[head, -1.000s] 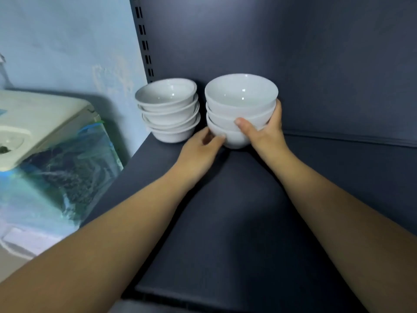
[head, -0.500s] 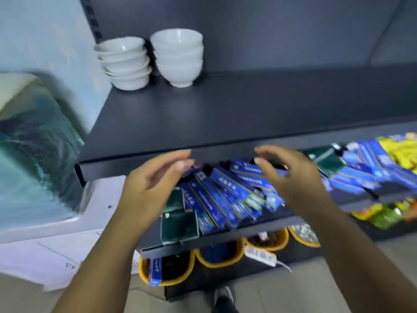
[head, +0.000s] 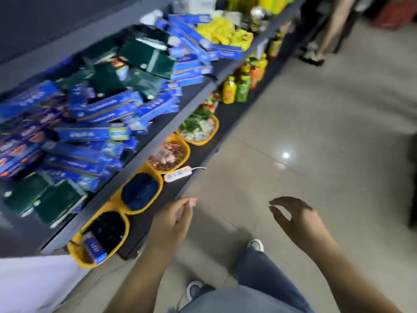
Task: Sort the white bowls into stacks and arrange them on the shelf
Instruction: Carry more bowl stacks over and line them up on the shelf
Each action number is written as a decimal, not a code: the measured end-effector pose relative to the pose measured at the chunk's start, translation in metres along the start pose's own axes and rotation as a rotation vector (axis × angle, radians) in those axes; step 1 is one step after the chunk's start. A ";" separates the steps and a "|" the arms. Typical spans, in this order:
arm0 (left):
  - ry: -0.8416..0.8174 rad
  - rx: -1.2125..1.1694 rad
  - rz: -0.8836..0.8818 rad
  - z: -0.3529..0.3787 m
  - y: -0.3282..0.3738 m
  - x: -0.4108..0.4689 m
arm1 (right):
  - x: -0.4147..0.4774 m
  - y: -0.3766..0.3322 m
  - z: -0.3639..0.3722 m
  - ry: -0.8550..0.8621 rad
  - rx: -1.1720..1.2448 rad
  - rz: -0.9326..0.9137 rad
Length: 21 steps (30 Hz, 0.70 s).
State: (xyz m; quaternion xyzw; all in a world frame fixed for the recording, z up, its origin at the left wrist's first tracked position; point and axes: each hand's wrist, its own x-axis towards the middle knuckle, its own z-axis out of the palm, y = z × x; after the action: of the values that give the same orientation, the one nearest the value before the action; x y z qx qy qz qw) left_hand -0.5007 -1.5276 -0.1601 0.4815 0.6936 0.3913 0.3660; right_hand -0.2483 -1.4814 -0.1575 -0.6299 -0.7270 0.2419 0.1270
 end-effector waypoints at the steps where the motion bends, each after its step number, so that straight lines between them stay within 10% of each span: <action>1: -0.059 0.033 -0.008 0.020 0.002 0.004 | -0.007 0.021 -0.003 -0.013 0.008 0.076; 21: -0.469 0.081 -0.171 0.375 0.109 0.156 | 0.084 0.313 -0.128 -0.042 0.265 0.668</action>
State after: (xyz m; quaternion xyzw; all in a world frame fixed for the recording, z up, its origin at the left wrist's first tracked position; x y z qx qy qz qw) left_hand -0.1695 -1.2829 -0.2428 0.5131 0.6429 0.2083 0.5292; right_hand 0.0671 -1.3470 -0.2193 -0.8057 -0.4459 0.3750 0.1066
